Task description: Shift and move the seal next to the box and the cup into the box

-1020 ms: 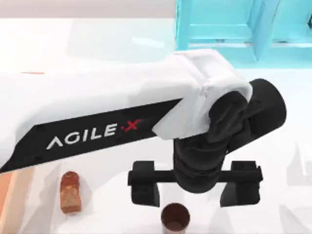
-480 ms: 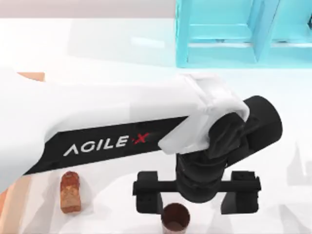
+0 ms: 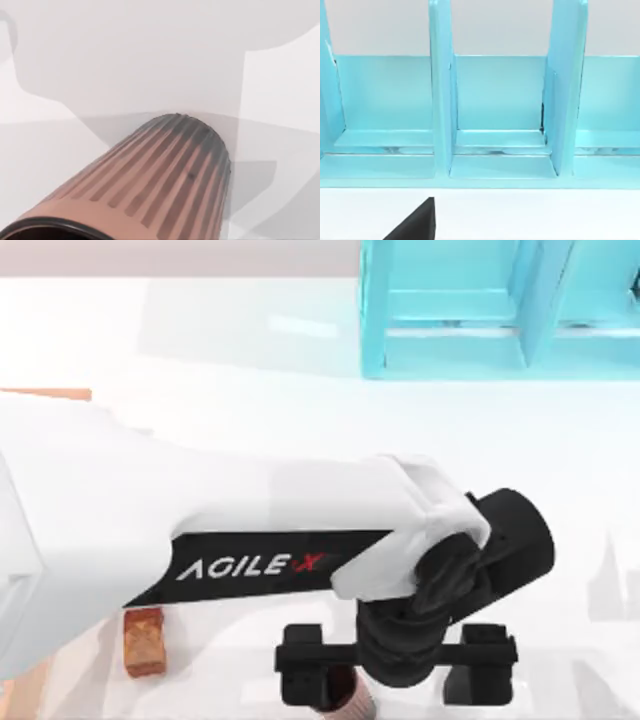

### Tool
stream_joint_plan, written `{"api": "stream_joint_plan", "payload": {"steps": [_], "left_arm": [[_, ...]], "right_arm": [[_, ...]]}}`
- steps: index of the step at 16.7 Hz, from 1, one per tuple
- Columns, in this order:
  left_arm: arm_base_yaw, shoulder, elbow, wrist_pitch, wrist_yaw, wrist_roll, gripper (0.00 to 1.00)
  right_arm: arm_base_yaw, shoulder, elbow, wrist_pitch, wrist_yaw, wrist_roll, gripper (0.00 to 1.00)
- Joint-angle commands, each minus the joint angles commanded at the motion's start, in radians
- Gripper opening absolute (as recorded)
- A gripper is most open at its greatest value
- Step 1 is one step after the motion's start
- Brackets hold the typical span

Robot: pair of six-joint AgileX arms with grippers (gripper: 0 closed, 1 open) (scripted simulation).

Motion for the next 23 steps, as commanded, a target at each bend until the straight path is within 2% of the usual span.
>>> {"api": "stream_joint_plan", "payload": {"steps": [1,14,23], "left_arm": [[0.0,0.0,0.0,0.0,0.0,0.0,1.0],[0.0,0.0,0.0,0.0,0.0,0.0,0.02],[0.0,-0.001,0.001,0.0,0.0,0.001,0.0]], "right_arm": [[0.0,0.0,0.0,0.0,0.0,0.0,1.0],[0.0,0.0,0.0,0.0,0.0,0.0,1.0],[0.0,0.0,0.0,0.0,0.0,0.0,1.0]]}}
